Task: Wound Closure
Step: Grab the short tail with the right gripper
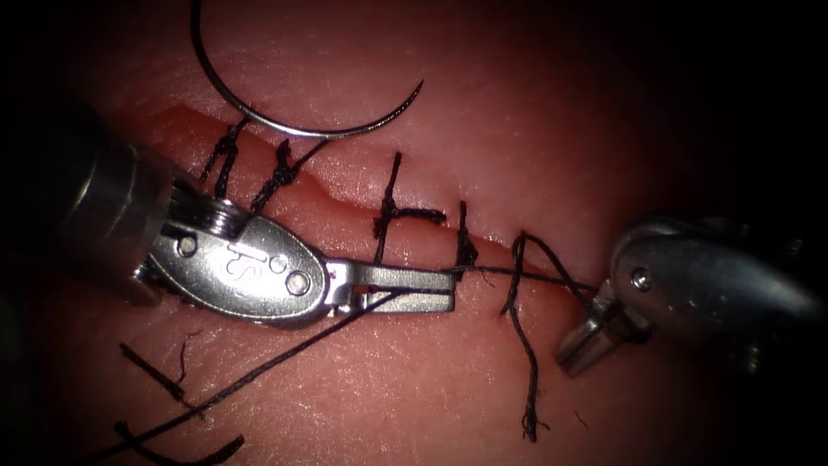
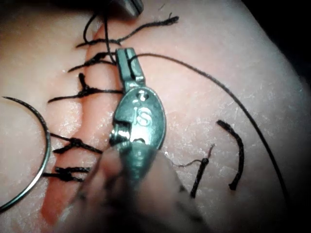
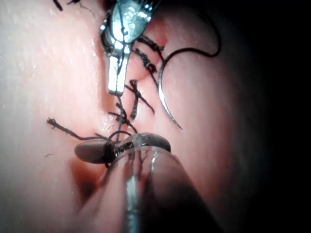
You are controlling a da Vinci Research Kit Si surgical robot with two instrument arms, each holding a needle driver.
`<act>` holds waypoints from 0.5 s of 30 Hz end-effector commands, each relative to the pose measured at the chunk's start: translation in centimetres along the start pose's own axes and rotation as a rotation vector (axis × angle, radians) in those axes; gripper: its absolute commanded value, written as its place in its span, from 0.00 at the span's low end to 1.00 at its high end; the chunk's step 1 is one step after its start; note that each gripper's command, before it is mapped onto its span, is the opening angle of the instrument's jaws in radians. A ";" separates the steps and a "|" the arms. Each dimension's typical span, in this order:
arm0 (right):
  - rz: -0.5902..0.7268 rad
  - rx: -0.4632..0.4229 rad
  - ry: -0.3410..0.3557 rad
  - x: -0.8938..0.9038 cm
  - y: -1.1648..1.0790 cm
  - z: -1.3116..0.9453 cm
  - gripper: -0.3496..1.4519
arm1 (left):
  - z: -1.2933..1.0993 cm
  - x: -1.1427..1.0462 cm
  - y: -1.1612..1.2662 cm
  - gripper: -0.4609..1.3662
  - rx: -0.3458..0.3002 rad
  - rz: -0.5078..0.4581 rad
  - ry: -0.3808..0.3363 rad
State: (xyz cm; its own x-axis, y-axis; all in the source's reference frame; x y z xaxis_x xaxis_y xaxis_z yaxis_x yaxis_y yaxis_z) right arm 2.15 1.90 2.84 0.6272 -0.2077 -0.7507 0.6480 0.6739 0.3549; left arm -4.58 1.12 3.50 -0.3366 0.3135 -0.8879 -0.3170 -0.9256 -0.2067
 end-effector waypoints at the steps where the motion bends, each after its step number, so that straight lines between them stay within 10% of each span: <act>1: -0.004 -0.006 0.004 0.01 -0.01 -0.01 0.23 | 0.00 0.00 0.00 0.06 -0.003 0.000 0.000; 6: -0.014 -0.028 0.047 0.05 -0.06 -0.02 0.55 | 0.00 0.00 -0.01 0.06 -0.004 0.006 0.000; 15: -0.043 -0.044 0.097 0.15 -0.14 0.03 0.70 | 0.03 -0.01 -0.05 0.06 -0.005 0.001 0.001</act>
State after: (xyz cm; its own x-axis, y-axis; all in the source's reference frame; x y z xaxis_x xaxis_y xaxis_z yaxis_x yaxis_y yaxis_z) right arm 2.18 1.73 2.69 0.5505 -0.1696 -0.8174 0.6517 0.6992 0.2938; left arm -4.58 1.19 3.53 -0.3368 0.3120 -0.8884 -0.3160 -0.9262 -0.2055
